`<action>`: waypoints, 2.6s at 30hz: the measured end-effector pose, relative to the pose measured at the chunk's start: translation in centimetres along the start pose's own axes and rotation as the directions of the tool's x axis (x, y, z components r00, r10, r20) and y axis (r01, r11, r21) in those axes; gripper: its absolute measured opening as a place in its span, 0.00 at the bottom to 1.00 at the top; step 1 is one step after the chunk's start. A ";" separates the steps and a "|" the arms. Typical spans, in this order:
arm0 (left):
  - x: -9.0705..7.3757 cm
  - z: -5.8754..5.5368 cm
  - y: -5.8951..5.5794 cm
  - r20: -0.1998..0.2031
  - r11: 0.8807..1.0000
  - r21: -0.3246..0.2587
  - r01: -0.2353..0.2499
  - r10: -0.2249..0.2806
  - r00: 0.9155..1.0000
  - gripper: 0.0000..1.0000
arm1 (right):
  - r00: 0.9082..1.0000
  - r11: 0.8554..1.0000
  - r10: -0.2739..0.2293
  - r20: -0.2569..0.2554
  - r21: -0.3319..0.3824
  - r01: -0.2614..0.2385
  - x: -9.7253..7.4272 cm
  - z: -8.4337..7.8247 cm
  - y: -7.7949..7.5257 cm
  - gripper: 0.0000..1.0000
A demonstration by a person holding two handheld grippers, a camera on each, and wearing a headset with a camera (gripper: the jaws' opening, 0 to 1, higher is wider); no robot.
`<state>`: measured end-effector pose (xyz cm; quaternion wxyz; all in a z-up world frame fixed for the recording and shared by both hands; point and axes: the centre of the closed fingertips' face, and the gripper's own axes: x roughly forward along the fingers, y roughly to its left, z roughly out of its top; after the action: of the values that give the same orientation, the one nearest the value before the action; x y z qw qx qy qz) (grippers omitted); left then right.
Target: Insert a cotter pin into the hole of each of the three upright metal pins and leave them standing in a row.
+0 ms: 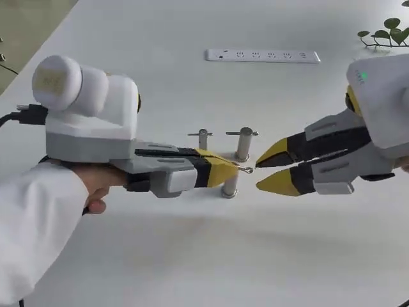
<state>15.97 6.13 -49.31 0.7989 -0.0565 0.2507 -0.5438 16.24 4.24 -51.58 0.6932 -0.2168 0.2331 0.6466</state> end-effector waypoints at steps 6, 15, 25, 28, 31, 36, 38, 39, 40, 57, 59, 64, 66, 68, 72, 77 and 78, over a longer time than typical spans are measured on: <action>-0.3 0.3 -1.1 0.012 0.979 0.199 0.052 -0.056 0.998 0.00 | 0.999 0.999 0.032 0.032 0.025 -0.033 0.7 1.0 1.0 0.12; -0.2 0.2 -1.8 0.003 0.962 0.256 0.091 -0.095 0.995 0.00 | 0.997 0.998 0.061 0.057 0.014 -0.061 1.0 1.7 2.1 0.00; 0.2 -1.0 -1.4 -0.057 0.951 0.287 0.115 -0.103 0.993 0.00 | 0.997 0.996 0.073 0.015 -0.044 -0.072 0.7 1.5 2.7 0.00; 0.4 -1.7 -1.2 -0.096 0.948 0.295 0.122 -0.098 0.991 0.00 | 0.997 0.996 0.074 -0.009 -0.055 -0.074 0.8 1.3 2.7 0.00; 0.6 -2.1 -1.3 -0.122 0.943 0.308 0.129 -0.095 0.988 0.00 | 0.997 0.994 0.075 -0.031 -0.079 -0.077 0.9 1.0 2.8 0.00; 0.8 -2.2 -0.9 -0.111 0.979 0.184 0.090 -0.070 0.991 0.02 | 0.997 0.993 0.070 -0.038 -0.088 -0.073 0.8 0.7 2.7 0.00; 0.9 -2.1 -0.6 -0.097 0.971 0.220 0.089 -0.069 0.993 0.03 | 0.998 0.995 0.062 -0.033 -0.076 -0.064 0.7 0.6 2.5 0.00; 0.9 -2.0 -0.5 -0.087 0.966 0.244 0.079 -0.059 0.994 0.04 | 0.998 0.996 0.056 -0.028 -0.069 -0.058 0.7 0.5 2.3 0.00; 1.0 -1.8 -0.4 -0.074 0.965 0.254 0.070 -0.053 0.996 0.04 | 0.998 0.997 0.052 -0.027 -0.063 -0.053 0.7 0.4 2.3 0.00; 2.7 -2.4 4.9 -0.025 0.956 0.251 -0.150 0.162 0.987 0.36 | 0.994 0.996 -0.085 -0.068 -0.024 0.084 0.0 -3.5 -2.5 0.00; 3.1 -2.8 5.1 -0.035 0.958 0.244 -0.151 0.165 0.986 0.34 | 0.993 0.996 -0.088 -0.082 -0.031 0.085 0.2 -3.9 -2.9 0.00; 4.0 -3.3 5.7 -0.050 0.962 0.227 -0.154 0.169 0.984 0.30 | 0.992 0.996 -0.086 -0.089 -0.030 0.084 0.6 -4.5 -3.4 0.00; 4.2 -3.6 6.0 -0.059 0.962 0.223 -0.158 0.175 0.983 0.29 | 0.992 0.996 -0.084 -0.091 -0.032 0.081 0.8 -4.6 -3.5 0.00; 4.4 -3.9 6.1 -0.068 0.963 0.220 -0.156 0.175 0.982 0.28 | 0.993 0.996 -0.080 -0.090 -0.033 0.077 0.9 -4.7 -3.6 0.00; 4.7 -3.9 6.2 -0.064 0.967 0.203 -0.154 0.170 0.983 0.24 | 0.993 0.997 -0.075 -0.087 -0.037 0.072 1.0 -4.6 -3.6 0.00; 4.7 -4.3 6.4 -0.079 0.967 0.200 -0.155 0.174 0.982 0.16 | 0.994 0.997 -0.066 -0.086 -0.043 0.063 1.1 -4.6 -3.5 0.00; 4.7 -4.3 6.4 -0.076 0.967 0.196 -0.160 0.178 0.981 0.15 | 0.994 0.997 -0.064 -0.085 -0.044 0.061 1.2 -4.5 -3.5 0.00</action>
<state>20.73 5.26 -56.98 0.8317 0.0663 0.2388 -0.4969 19.58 2.24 -55.88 0.6977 -0.2660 0.2424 0.6194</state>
